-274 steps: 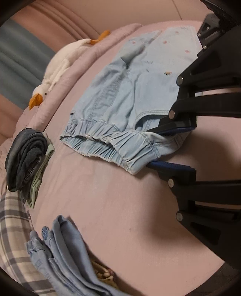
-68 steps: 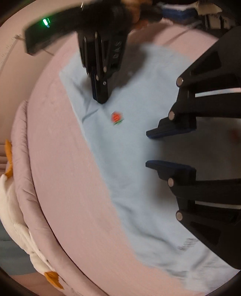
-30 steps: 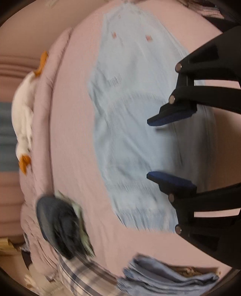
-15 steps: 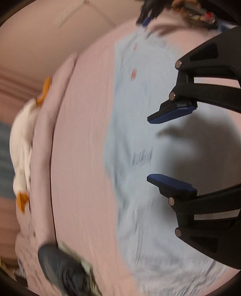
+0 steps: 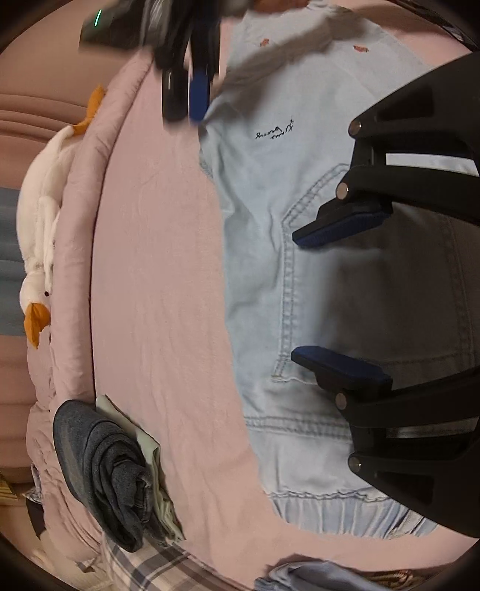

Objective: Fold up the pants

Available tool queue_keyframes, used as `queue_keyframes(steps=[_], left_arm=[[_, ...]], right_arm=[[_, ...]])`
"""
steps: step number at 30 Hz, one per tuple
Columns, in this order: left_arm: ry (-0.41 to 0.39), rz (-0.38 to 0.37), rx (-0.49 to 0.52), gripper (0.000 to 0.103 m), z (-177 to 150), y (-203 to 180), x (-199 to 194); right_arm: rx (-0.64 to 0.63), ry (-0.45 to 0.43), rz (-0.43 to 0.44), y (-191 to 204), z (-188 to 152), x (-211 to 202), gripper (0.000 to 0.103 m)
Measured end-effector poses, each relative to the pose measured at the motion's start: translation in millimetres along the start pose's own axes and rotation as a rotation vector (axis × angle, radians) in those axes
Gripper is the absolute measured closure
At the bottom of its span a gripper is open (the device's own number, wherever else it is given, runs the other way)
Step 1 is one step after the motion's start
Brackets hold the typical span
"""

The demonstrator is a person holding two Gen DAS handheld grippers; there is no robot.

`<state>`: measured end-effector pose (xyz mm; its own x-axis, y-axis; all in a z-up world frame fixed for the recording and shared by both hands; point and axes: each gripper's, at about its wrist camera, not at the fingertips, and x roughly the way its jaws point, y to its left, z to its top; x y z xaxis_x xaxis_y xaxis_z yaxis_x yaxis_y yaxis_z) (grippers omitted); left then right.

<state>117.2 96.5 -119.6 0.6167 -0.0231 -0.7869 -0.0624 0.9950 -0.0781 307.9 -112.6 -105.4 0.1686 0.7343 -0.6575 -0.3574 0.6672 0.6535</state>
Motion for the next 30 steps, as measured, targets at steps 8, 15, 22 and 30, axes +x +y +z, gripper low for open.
queue_keyframes(steps=[8,15,22,30], left_arm=[[-0.019,-0.028,0.023,0.048,-1,3,-3],[-0.024,-0.019,0.037,0.059,-3,9,-2],[-0.016,0.044,0.072,0.055,4,4,-14],[-0.001,-0.138,0.190,0.052,25,-66,-5]], right_arm=[[0.062,0.285,0.059,5,-17,37,0.069],[-0.065,0.277,-0.059,23,-12,35,0.096],[-0.026,0.040,-0.169,17,-10,2,0.101],[-0.176,-0.011,-0.286,14,-84,-87,0.101]])
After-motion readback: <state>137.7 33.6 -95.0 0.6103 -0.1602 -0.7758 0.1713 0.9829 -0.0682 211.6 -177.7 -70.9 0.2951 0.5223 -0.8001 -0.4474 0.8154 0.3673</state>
